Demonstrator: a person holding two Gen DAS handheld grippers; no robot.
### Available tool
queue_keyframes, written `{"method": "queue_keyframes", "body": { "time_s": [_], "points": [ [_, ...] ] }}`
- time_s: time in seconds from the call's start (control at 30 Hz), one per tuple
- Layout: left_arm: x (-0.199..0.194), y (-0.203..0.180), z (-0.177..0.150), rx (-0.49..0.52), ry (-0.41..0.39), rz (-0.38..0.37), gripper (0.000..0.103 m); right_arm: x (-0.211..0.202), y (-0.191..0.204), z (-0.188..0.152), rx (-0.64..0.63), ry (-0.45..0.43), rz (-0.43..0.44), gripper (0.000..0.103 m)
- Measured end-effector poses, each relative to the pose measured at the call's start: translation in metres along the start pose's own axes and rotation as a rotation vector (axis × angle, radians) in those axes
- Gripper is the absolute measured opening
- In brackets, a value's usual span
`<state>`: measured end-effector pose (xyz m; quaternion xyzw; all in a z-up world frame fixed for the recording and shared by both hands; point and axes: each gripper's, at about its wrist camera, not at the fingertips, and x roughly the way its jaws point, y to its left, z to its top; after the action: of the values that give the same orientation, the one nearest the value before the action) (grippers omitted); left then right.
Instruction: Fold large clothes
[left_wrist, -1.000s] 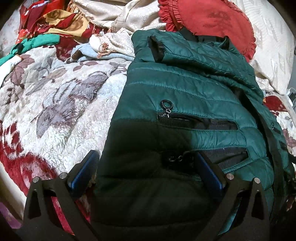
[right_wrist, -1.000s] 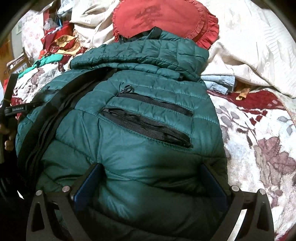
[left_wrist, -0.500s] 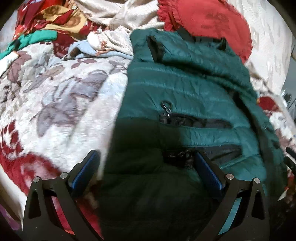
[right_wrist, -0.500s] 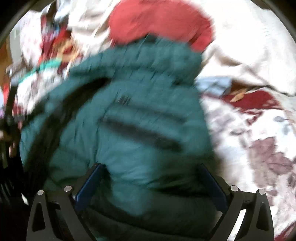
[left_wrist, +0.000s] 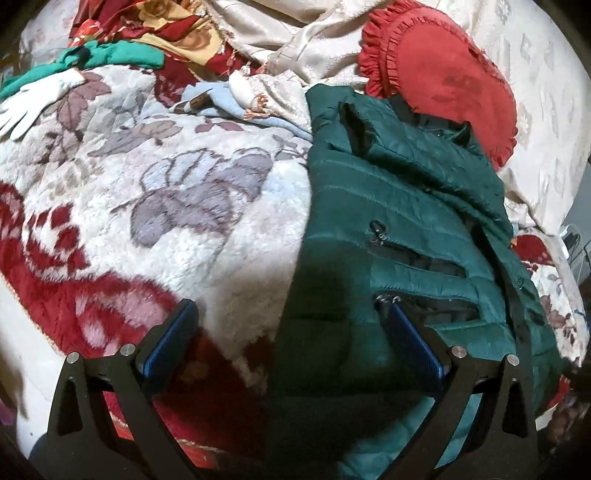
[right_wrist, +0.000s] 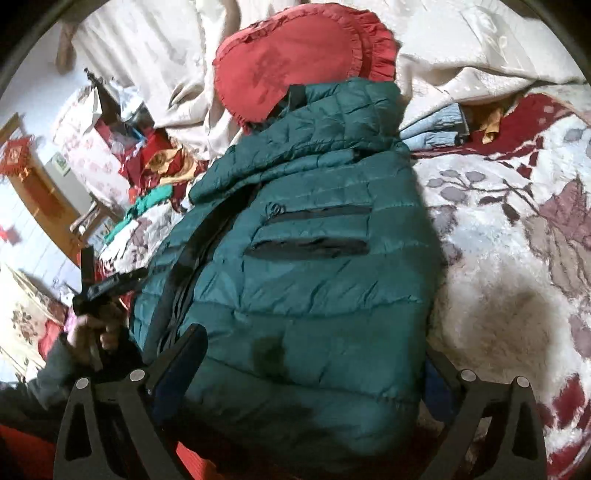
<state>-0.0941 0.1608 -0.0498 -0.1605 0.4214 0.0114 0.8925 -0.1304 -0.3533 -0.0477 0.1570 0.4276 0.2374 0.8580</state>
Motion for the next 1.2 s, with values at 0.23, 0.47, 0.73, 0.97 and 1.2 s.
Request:
{"method": "queue_keyframes", "body": {
  "time_s": [0.23, 0.47, 0.73, 0.97, 1.2],
  "points": [
    [0.000, -0.006, -0.018, 0.038, 0.073, -0.136, 0.103, 0.011, -0.004, -0.004, -0.010, 0.045, -0.058, 0.102],
    [-0.007, -0.036, -0.031, 0.151, 0.125, -0.284, 0.090, 0.013, 0.001, -0.004, -0.034, 0.037, -0.078, 0.103],
    [-0.008, -0.018, -0.027, 0.037, 0.133, -0.321, 0.059, 0.013, -0.004, -0.002, 0.037, 0.013, 0.032, 0.103],
    [-0.005, -0.030, -0.046, 0.096, 0.154, -0.275, 0.082, 0.019, 0.002, -0.003, 0.012, 0.043, 0.047, 0.092],
    [-0.022, -0.032, -0.045, 0.108, 0.090, -0.321, 0.055, 0.003, 0.003, 0.001, 0.004, -0.040, 0.083, 0.080]
  ]
}}
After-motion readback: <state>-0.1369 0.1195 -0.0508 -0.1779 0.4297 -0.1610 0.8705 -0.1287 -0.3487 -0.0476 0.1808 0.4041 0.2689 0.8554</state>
